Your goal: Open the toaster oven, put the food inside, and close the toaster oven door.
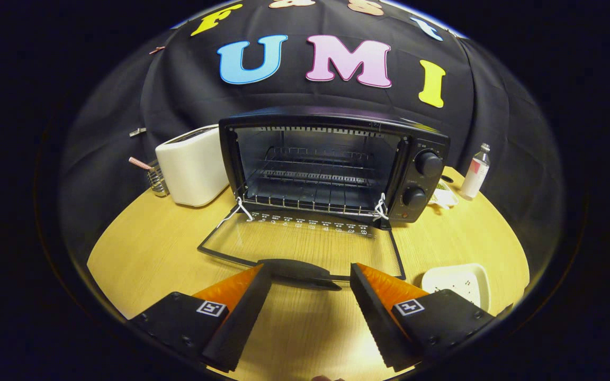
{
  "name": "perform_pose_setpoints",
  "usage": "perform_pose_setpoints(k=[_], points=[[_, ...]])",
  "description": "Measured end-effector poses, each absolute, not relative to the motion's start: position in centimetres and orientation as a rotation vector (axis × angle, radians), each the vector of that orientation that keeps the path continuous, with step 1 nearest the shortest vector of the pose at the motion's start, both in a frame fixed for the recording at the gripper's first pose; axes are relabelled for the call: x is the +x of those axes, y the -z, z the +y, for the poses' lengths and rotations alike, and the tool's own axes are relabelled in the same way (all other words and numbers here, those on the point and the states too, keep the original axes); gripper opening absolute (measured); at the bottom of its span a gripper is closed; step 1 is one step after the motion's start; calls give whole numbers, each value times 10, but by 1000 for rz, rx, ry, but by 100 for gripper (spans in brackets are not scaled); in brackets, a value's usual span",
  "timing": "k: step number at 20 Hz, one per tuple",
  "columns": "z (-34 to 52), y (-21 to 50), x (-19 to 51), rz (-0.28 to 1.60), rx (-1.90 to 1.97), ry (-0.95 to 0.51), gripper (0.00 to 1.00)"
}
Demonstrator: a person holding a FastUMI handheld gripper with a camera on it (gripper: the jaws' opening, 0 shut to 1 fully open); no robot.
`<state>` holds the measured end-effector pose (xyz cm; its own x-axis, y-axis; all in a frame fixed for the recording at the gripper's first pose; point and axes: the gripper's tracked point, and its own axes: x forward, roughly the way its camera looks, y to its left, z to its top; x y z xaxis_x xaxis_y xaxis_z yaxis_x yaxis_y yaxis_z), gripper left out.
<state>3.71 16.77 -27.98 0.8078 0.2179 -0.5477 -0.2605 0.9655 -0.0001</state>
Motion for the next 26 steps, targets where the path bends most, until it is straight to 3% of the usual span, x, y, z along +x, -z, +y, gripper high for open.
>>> perform_pose_setpoints(k=[10,14,26], points=[[63,214,6,600,-94,-396,99],[-1,205,11,614,-94,-367,99],[-113,288,28,850,50,-274,100]])
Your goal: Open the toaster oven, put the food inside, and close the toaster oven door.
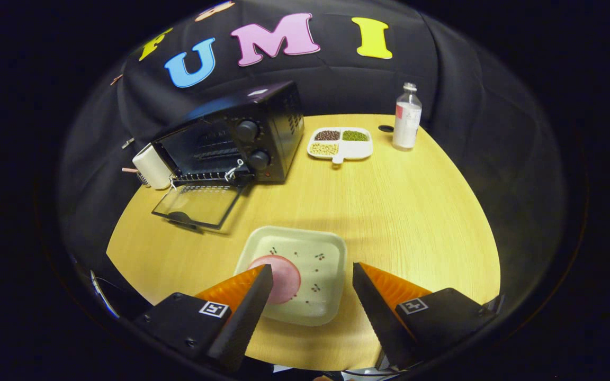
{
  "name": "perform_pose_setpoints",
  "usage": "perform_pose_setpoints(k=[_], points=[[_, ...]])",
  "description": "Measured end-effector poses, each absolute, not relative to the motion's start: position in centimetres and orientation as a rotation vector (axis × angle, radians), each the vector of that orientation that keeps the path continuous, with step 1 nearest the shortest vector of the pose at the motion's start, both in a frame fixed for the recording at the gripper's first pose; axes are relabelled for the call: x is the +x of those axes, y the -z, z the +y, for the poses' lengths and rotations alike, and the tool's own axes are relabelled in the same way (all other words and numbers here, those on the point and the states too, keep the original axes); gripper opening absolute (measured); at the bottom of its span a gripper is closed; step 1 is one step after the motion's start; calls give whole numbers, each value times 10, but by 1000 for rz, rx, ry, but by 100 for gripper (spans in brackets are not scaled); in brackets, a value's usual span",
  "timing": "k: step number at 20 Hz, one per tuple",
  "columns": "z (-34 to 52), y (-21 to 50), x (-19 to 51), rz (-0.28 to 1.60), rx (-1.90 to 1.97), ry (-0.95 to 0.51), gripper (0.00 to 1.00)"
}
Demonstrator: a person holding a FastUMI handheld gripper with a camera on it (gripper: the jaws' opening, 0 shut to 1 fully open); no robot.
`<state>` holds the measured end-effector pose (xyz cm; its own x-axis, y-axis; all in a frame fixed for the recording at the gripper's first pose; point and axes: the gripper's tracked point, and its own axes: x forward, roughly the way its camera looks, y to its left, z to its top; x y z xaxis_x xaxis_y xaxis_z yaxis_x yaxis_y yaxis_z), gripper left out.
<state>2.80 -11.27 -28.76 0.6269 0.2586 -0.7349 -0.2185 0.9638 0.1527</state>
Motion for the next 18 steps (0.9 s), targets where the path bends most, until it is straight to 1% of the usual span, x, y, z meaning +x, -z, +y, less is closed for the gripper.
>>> perform_pose_setpoints(k=[4,7,8,11,12,13,14,15,17,18], points=[[-126,319,27,923,86,-258,100],[-130,335,26,964,92,-255,97],[-128,339,26,974,91,-260,95],[-124,344,25,987,90,-276,85],[-122,345,23,997,95,-280,73],[-119,343,23,995,110,-286,67],[-117,345,23,1007,121,-291,64],[-118,345,24,1011,126,-284,64],[-123,346,24,1027,134,-259,56],[-126,349,25,1034,134,-244,44]])
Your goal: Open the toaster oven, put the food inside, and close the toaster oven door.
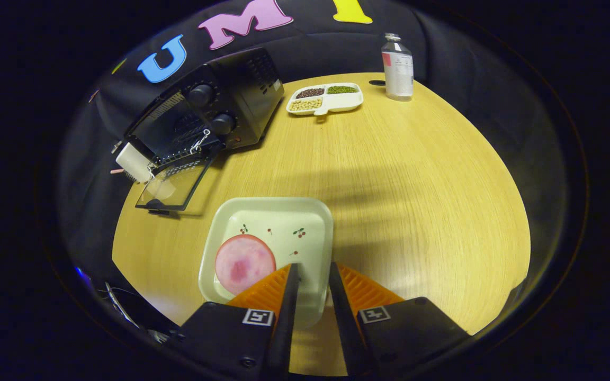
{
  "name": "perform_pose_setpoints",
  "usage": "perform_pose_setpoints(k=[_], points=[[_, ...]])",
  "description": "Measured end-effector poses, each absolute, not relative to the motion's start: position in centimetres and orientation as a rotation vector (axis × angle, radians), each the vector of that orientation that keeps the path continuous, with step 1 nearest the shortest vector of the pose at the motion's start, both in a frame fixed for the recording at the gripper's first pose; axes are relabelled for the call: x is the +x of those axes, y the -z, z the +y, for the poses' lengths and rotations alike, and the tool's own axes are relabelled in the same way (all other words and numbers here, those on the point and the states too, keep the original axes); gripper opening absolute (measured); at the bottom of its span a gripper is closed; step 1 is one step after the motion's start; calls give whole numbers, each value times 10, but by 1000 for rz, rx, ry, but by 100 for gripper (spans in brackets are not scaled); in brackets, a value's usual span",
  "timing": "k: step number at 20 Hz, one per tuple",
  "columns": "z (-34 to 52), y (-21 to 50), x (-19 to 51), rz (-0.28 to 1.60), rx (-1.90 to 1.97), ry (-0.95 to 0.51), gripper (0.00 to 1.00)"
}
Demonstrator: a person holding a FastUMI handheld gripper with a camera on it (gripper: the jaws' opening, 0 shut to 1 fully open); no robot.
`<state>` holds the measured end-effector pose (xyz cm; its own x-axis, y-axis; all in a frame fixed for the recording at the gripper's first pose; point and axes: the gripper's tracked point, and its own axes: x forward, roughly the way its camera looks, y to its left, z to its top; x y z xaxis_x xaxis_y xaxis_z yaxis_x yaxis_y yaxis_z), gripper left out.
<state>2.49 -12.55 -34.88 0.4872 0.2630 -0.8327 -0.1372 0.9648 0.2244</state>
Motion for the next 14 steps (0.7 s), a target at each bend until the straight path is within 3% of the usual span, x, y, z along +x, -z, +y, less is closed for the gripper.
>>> perform_pose_setpoints(k=[3,8,14], points=[[-130,350,25,1044,85,-226,24],[-131,349,22,1069,24,-213,20],[-126,351,17,1103,140,-249,8]])
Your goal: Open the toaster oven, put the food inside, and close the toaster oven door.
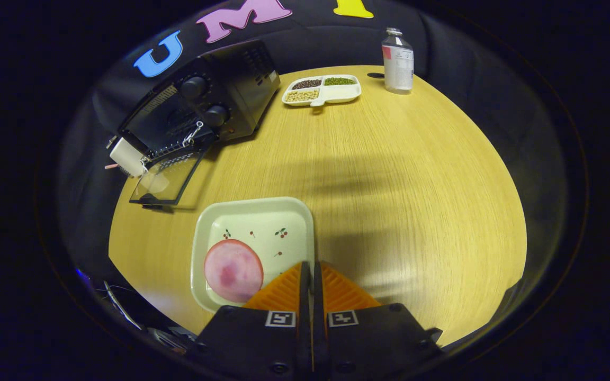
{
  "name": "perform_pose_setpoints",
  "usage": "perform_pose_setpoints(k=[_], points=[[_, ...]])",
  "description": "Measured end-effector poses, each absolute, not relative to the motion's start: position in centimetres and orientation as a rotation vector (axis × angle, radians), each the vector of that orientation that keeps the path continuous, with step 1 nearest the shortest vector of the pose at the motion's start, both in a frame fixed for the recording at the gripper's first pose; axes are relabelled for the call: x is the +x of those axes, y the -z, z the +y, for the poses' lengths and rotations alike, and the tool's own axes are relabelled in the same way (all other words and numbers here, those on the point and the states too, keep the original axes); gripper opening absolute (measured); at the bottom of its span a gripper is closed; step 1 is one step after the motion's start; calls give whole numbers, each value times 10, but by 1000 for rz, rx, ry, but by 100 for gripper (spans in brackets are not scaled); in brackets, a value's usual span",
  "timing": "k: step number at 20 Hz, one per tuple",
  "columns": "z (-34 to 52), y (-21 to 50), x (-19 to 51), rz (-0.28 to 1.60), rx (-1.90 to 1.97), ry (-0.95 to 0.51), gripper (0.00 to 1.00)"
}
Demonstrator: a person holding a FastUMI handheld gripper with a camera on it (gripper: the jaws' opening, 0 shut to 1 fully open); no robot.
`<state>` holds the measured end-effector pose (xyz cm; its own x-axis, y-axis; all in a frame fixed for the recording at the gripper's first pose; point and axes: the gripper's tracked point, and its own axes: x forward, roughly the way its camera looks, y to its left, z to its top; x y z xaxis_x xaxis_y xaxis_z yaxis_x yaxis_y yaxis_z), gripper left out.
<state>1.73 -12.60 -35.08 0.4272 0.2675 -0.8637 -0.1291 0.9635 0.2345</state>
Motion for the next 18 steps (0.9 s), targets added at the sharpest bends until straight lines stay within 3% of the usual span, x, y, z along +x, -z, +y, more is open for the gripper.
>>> perform_pose_setpoints(k=[8,18], points=[[-112,347,2,1180,538,-216,6],[-116,314,-5,1104,894,-145,6]])
